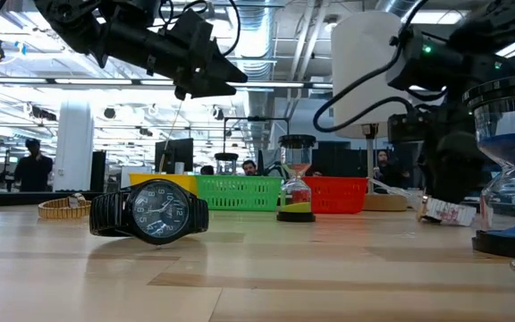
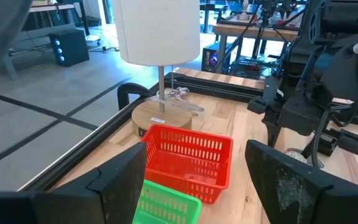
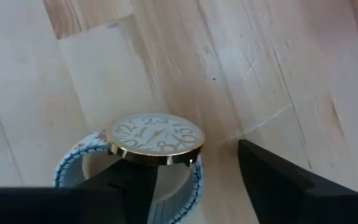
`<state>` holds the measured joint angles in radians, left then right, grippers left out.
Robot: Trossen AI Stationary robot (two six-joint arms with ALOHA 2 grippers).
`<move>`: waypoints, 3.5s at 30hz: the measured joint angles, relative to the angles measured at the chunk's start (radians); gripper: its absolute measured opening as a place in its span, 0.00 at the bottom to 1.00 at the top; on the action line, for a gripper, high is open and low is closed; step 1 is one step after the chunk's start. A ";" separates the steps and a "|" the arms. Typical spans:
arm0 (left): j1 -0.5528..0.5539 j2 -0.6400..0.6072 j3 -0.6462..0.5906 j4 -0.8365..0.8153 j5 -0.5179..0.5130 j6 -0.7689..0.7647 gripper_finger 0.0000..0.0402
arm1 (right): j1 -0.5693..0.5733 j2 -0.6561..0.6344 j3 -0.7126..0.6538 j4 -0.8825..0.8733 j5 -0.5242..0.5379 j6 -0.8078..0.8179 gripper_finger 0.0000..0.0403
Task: Pick & Place Office items
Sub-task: Put the white wrist watch into the red basket, then put the green hourglass into the green basket
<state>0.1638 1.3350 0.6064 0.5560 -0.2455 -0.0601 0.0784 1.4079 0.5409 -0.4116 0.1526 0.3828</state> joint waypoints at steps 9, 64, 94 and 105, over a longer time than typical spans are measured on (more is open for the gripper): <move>0.000 0.000 0.000 0.001 0.000 0.002 0.67 | -0.004 -0.028 -0.005 0.057 0.048 -0.078 0.22; 0.000 0.000 0.000 0.002 0.000 0.002 0.67 | -0.331 0.275 0.360 0.296 0.368 -0.443 0.03; 0.000 0.000 0.000 0.002 0.000 0.002 0.67 | -0.300 0.372 0.429 0.236 0.370 -0.444 0.47; 0.000 0.000 0.000 0.002 -0.001 0.002 0.67 | -0.261 0.372 0.481 0.154 0.372 -0.473 0.54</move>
<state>0.1642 1.3354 0.6064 0.5583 -0.2464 -0.0578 -0.1829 1.7801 1.0220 -0.2573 0.5243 -0.0898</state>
